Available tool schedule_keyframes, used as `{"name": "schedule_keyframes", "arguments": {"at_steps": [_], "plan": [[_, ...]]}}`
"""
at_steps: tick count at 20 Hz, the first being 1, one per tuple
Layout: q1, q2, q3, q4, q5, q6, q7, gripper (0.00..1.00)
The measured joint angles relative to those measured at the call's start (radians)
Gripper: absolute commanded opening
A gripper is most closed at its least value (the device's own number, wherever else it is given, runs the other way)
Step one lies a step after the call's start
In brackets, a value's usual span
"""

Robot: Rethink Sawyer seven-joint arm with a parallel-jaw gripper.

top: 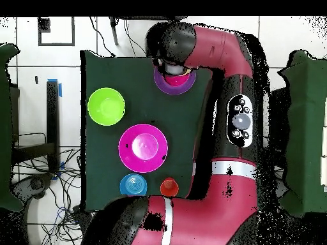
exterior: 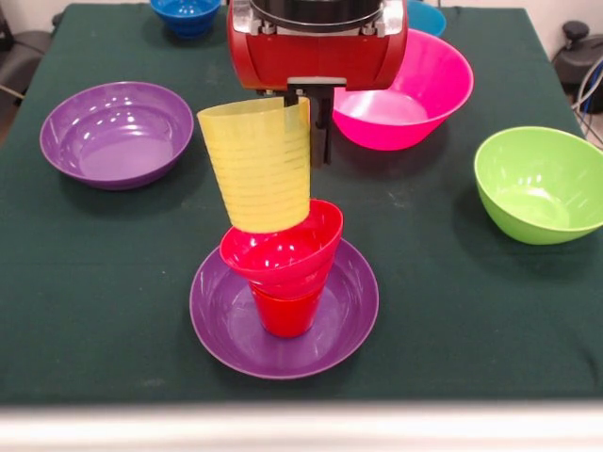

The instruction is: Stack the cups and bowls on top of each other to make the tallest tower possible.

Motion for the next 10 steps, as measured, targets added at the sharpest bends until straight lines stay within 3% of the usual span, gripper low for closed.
{"name": "schedule_keyframes", "arguments": {"at_steps": [10], "plan": [[0.021, 0.004, -0.015, 0.003, 0.0, 0.0, 0.0, 0.0]]}}
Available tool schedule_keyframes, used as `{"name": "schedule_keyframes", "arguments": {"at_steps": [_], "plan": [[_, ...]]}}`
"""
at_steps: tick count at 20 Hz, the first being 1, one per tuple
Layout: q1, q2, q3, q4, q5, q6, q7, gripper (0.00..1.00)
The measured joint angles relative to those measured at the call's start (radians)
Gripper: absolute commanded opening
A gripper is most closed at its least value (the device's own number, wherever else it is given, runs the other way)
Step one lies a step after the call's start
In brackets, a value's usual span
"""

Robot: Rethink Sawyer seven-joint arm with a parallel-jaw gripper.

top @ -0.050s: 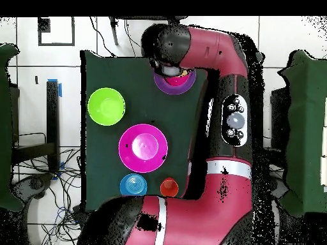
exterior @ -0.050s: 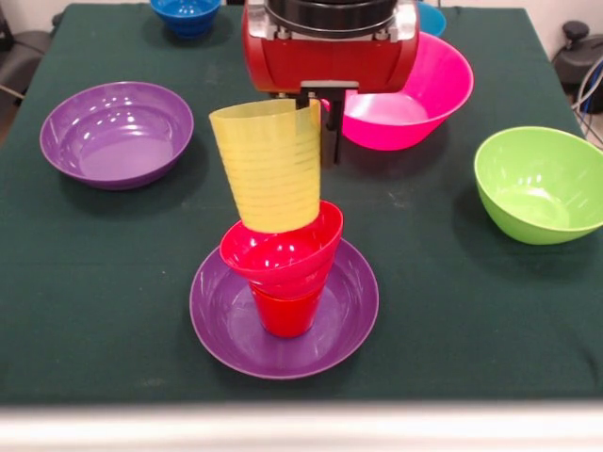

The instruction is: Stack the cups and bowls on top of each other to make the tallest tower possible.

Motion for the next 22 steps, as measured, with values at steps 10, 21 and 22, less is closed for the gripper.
{"name": "schedule_keyframes", "arguments": {"at_steps": [10, 21, 22], "plan": [[0.01, 0.0, -0.001, 0.03, -0.001, -0.001, 0.0, 0.0], [0.018, -0.001, -0.043, 0.077, -0.004, -0.018, 0.0, 0.0], [0.018, -0.001, -0.045, 0.08, -0.004, -0.021, 0.0, 0.0]]}}
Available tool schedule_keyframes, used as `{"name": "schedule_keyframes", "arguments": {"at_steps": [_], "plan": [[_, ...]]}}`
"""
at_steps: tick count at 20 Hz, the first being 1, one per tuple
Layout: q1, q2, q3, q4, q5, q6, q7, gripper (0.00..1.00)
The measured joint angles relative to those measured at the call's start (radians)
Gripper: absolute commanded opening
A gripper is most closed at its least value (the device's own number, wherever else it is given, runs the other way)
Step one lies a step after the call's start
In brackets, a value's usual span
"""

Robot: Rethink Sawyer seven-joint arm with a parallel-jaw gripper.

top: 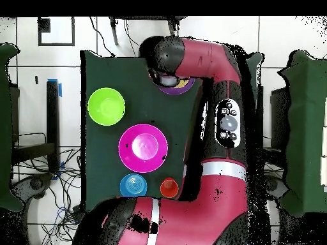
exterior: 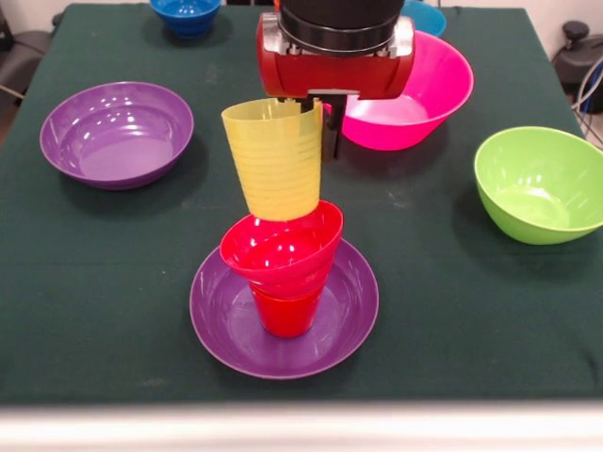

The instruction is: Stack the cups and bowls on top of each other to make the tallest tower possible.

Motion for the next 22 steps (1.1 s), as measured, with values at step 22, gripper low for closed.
{"name": "schedule_keyframes", "arguments": {"at_steps": [22], "plan": [[0.001, 0.011, -0.014, 0.025, -0.007, -0.109, 0.0, 0.0]]}}
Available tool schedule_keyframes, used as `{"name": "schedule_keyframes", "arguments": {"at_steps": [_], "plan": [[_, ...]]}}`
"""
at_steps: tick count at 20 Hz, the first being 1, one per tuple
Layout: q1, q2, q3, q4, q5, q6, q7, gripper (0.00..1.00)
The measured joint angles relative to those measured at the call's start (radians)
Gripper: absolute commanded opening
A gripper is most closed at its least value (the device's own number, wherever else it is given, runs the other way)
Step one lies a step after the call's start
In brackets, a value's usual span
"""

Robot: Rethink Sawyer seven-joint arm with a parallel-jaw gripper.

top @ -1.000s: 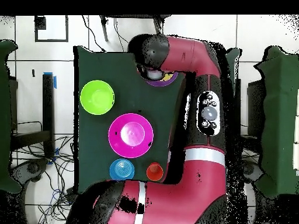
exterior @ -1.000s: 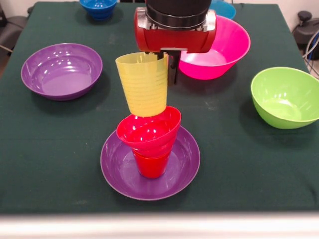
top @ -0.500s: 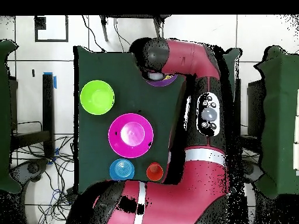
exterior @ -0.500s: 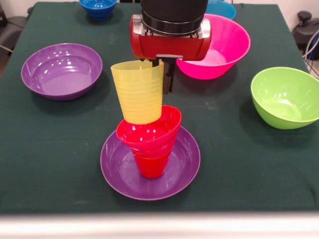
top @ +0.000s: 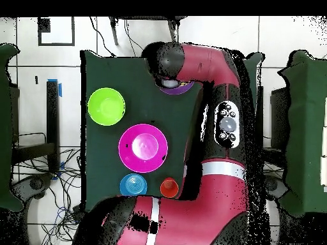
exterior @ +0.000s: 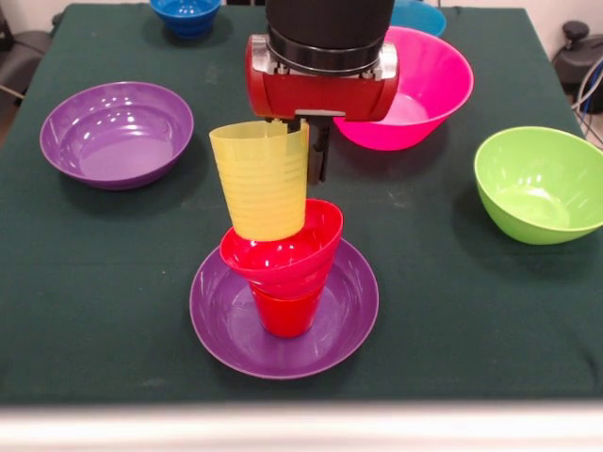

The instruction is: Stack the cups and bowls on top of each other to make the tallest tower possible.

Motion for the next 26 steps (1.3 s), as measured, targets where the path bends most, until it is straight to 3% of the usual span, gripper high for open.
{"name": "schedule_keyframes", "arguments": {"at_steps": [13, 26], "plan": [[0.016, 0.09, 0.0, -0.019, -0.005, -0.008, 0.0, 0.0], [0.036, 0.115, -0.027, -0.07, -0.009, -0.044, 0.0, 0.0]]}}
